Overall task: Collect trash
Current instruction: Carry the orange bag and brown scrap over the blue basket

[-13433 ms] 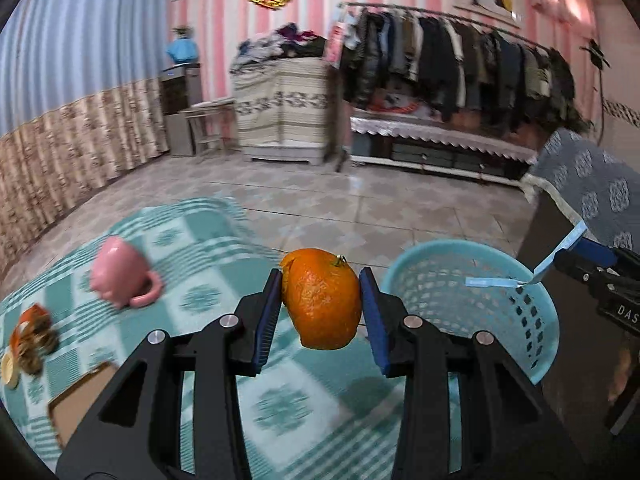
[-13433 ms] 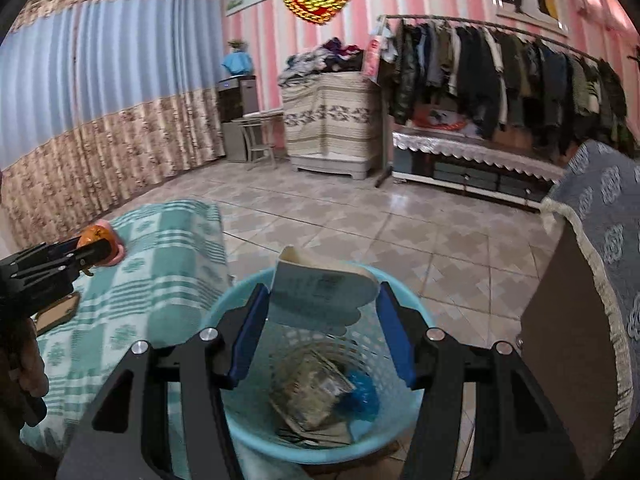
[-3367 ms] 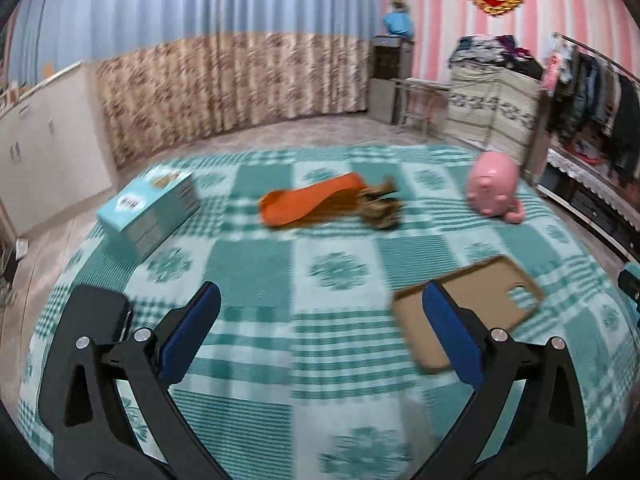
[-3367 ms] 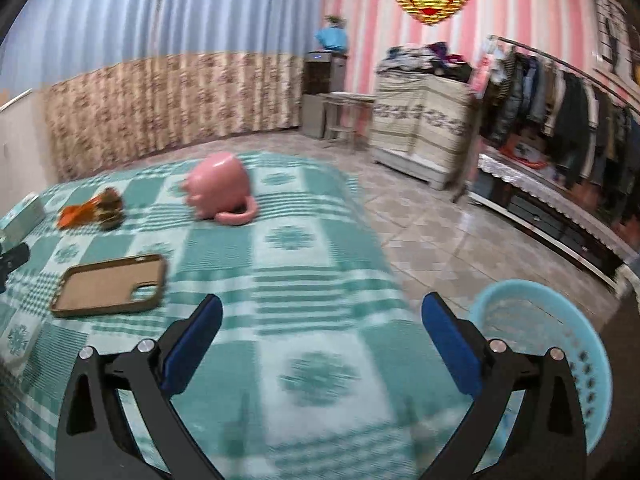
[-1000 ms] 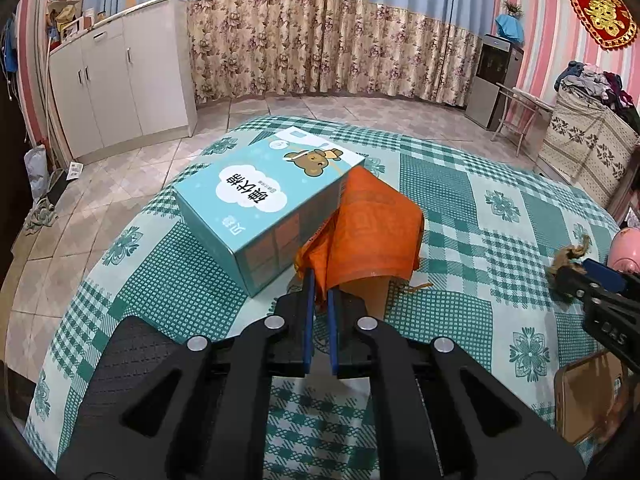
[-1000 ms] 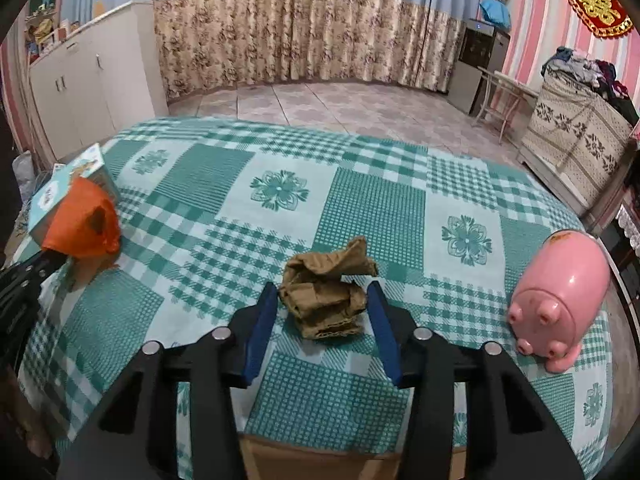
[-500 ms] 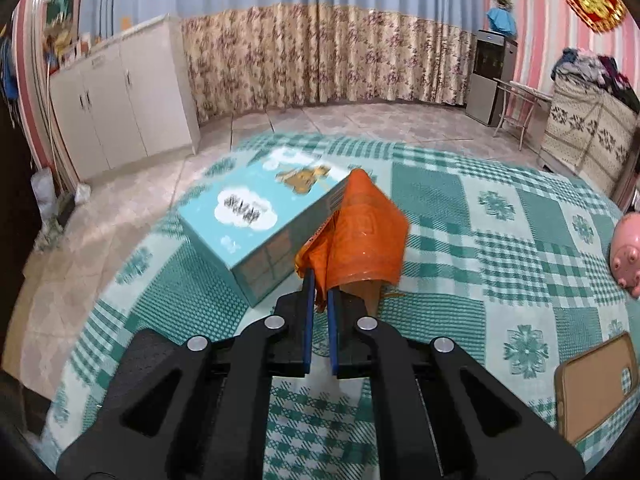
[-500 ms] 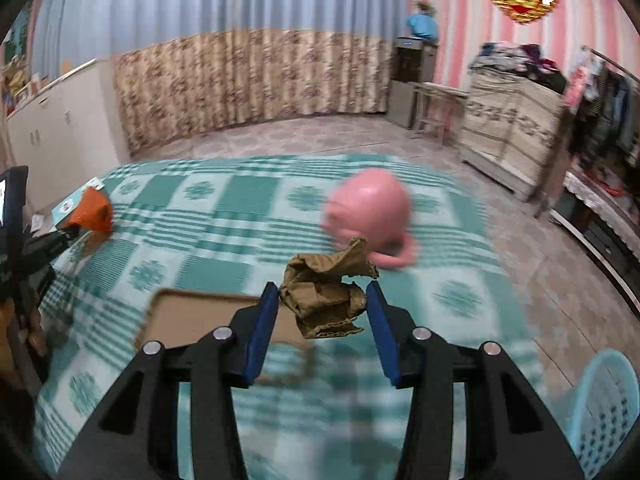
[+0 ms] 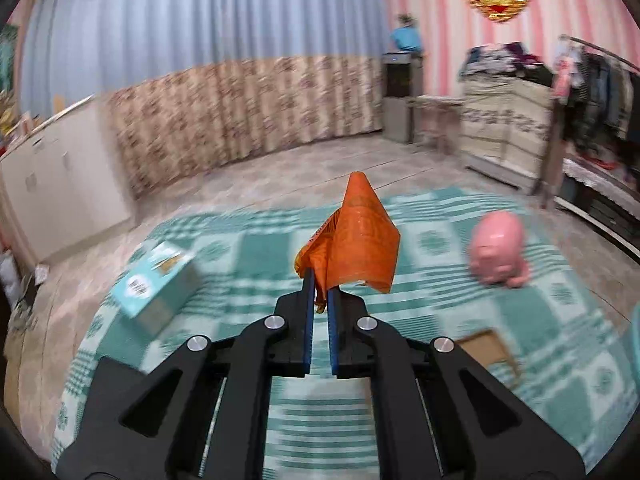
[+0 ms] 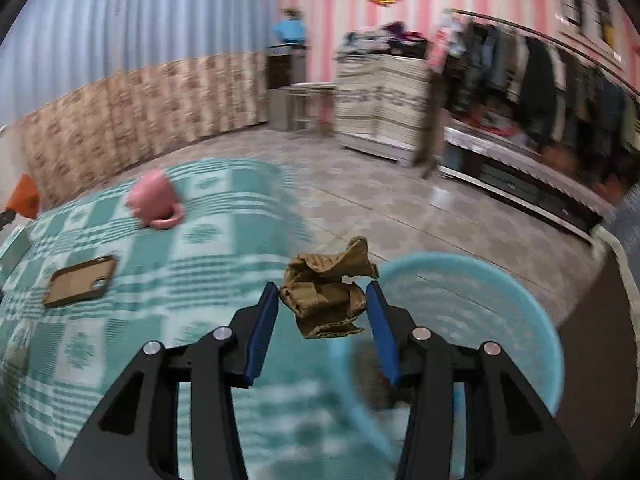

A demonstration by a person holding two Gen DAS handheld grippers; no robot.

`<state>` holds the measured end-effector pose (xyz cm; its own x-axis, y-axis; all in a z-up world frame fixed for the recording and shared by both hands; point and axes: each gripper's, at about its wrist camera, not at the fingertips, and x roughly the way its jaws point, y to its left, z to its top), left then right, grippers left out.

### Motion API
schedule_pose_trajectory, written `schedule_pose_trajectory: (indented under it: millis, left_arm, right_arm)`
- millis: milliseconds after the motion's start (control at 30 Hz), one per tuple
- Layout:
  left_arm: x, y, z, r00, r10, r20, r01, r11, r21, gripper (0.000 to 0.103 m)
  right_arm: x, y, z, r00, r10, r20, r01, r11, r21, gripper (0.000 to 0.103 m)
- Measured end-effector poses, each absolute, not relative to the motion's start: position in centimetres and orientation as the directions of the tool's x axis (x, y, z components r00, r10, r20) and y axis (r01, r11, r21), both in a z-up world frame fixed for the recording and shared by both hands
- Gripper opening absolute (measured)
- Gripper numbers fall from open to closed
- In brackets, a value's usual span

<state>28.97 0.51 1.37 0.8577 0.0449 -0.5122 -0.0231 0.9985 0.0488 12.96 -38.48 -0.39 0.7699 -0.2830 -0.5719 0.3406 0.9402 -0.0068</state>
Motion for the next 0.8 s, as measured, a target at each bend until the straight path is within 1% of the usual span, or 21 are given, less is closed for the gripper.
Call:
schedule_pose_trajectory:
  millis: [167,333,500,633,800]
  left_arm:
    - [27.6,-6.0,2.5,0.848,-0.119,-0.517,0.131,0.991,-0.013,0.004]
    - [25.8,-13.8,2.6,0.819,-0.252,-0.516,0.29,0.957,-0.008,0.004]
    - [24.0,-20.1,1.9,0.783,-0.34,-0.521,0.403,0.915,0.009,0.004]
    - [22.7,-25.0,0.7,0.723,-0.412,-0.555,0.487,0.873,-0.013,0.004]
    - [20.9,-30.5,-0.8,0.652,-0.477,-0.59,0.591,0.807,0.001,0.004]
  right_arm:
    - [9.7,-43.3,-0.6,0.745,-0.343,-0.572,0.431,0.902,0.021,0.045]
    - [7.3,-46.2,-0.8,0.732,-0.379,-0.566,0.483,0.875,0.038,0.045]
    - [5.7,-48.2,-0.7,0.72,-0.416,-0.555,0.523,0.851,0.04,0.045]
    - [4.3,-50.2,-0.9,0.715,-0.431,-0.551,0.558,0.826,0.077,0.045]
    - [3.9,-51.4,-1.8,0.711,-0.426,-0.56,0.576,0.81,0.115,0.045]
